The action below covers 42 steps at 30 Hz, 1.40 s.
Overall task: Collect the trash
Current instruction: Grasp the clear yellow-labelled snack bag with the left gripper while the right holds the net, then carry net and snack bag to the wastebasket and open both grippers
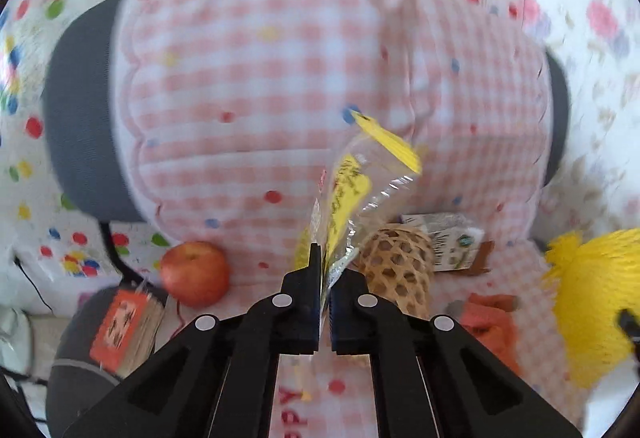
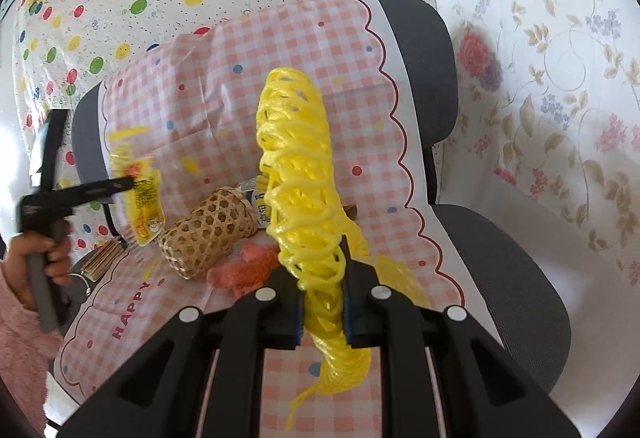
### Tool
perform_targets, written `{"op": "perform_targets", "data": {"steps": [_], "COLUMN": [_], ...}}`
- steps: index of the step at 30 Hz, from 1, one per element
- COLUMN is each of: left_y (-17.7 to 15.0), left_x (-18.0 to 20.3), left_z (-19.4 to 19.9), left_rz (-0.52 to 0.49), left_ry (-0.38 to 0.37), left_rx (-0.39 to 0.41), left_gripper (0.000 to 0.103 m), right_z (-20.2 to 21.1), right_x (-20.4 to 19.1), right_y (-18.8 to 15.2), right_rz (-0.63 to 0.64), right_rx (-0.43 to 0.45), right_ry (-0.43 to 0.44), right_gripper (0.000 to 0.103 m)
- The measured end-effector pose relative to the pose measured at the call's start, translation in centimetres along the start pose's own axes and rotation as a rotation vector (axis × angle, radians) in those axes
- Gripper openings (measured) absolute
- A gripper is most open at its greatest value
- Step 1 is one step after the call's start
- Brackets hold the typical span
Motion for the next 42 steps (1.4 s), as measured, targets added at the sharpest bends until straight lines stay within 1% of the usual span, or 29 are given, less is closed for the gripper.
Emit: {"op": "perform_targets", "data": {"steps": [2, 5, 9, 13, 15, 20, 22, 23, 24, 28, 33, 37, 40, 42], "left_y": [0.0, -0.6, -2.5, -4.2, -5.1, -6.5, -6.9, -6.9, -6.9, -6.0, -5.9, -7.3, -8.3, -9.1], "left_x": [-0.5, -1.0, -0.5, 0.4, 0.7, 0.6, 0.6, 0.6, 0.7, 2.1, 6.9, 11.5, 14.3, 16.4], "left_z": [2.7, 5.9, 8.6, 9.2, 8.9, 7.4, 6.9, 7.0, 7.3, 9.5, 12.3, 13.4, 13.9, 14.3], "left_rz": [0.032, 0.049, 0.055, 0.000, -0.014, -0.037, -0.054, -0.054, -0.050, -0.050, -0.081, -0.082, -0.097, -0.090], "left_ry": [-0.024, -0.051, -0.080, -0.068, -0.072, -0.053, -0.035, -0.037, -0.038, -0.065, -0.151, -0.248, -0.304, -0.367], "left_rx": [0.025, 0.056, 0.065, 0.050, 0.029, -0.026, -0.047, -0.050, -0.043, 0.021, 0.075, 0.077, 0.086, 0.074], "left_gripper": [0.003, 0.003, 0.005, 0.005, 0.006, 0.011, 0.009, 0.005, 0.003, 0.001, 0.001, 0.001, 0.001, 0.001], "right_z": [0.5, 1.1, 1.8, 2.1, 2.2, 2.2, 2.2, 2.2, 2.2, 2.6, 4.5, 6.5, 8.5, 10.0], "right_x": [-0.6, -1.3, -2.2, -2.6, -2.7, -2.6, -2.5, -2.4, -2.4, -1.8, -0.6, 1.3, 2.9, 4.1], "right_y": [0.0, 0.0, -0.4, -0.7, -0.9, -1.4, -1.7, -1.7, -1.8, -1.8, -1.5, -1.8, -2.2, -2.6], "right_rz": [0.007, 0.011, 0.018, 0.029, 0.034, 0.036, 0.032, 0.032, 0.031, 0.017, 0.017, 0.014, 0.014, 0.009], "right_rx": [0.003, 0.003, -0.006, -0.018, -0.023, -0.038, -0.043, -0.042, -0.041, -0.028, -0.002, 0.000, -0.004, -0.007], "right_ry": [0.007, 0.016, 0.023, 0.017, 0.012, 0.002, 0.001, 0.000, 0.001, -0.007, -0.044, -0.105, -0.164, -0.208], "right_gripper": [0.013, 0.013, 0.013, 0.013, 0.013, 0.014, 0.014, 0.014, 0.014, 0.014, 0.014, 0.014, 0.014, 0.014]}}
Point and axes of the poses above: each gripper's, at about its wrist camera, not at the fingertips, and z roughly against the way its jaws point, x to its right, y to its top, the point moved 2 cm from there along -z, roughly the way its jaws point, and after that the axes turned 15 degrees about x, right-handed, at the moved point
